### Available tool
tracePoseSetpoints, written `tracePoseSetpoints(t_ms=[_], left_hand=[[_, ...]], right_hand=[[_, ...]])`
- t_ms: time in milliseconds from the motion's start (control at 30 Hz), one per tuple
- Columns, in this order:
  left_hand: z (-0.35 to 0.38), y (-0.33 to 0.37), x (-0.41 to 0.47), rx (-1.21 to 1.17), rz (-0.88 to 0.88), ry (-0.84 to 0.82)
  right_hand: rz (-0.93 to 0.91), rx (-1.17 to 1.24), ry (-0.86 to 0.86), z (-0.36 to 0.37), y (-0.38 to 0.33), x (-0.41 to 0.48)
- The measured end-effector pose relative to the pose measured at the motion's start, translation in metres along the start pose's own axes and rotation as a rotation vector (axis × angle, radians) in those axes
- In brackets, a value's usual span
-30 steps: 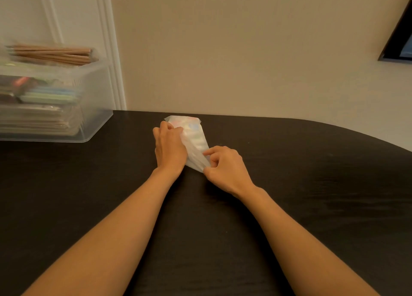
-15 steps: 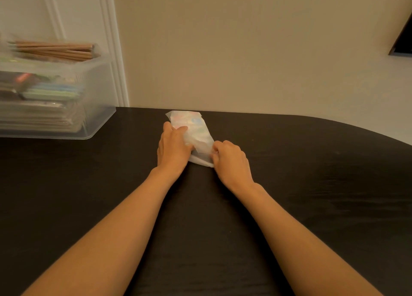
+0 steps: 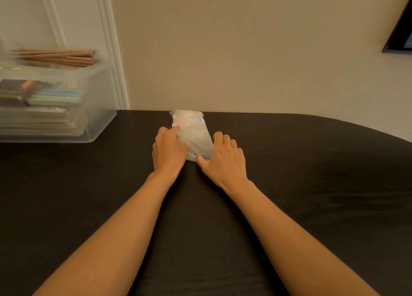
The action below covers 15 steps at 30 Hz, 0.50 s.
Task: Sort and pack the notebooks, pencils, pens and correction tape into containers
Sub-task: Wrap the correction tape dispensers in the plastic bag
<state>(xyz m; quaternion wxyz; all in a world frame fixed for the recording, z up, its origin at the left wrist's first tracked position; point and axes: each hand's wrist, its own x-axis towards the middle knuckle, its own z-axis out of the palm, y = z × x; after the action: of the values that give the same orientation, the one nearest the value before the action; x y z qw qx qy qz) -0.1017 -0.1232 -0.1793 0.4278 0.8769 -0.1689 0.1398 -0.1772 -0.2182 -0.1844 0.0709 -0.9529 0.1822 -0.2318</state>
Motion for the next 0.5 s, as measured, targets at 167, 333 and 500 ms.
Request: tracePoseSetpoints(t_ms=[167,333,500], left_hand=[[-0.013,0.002,-0.025,-0.008,0.177,0.062],[-0.026,-0.008,-0.035,0.018,0.201,0.084],[-0.03,-0.003,-0.043,0.09,0.155,-0.019]], right_hand=[[0.058,-0.031,0.12,0.006,-0.017,0.007],[0.15,-0.026,0.188,-0.007,0.0,0.001],[0.159,0.095,0.033,-0.017,-0.003,-0.02]])
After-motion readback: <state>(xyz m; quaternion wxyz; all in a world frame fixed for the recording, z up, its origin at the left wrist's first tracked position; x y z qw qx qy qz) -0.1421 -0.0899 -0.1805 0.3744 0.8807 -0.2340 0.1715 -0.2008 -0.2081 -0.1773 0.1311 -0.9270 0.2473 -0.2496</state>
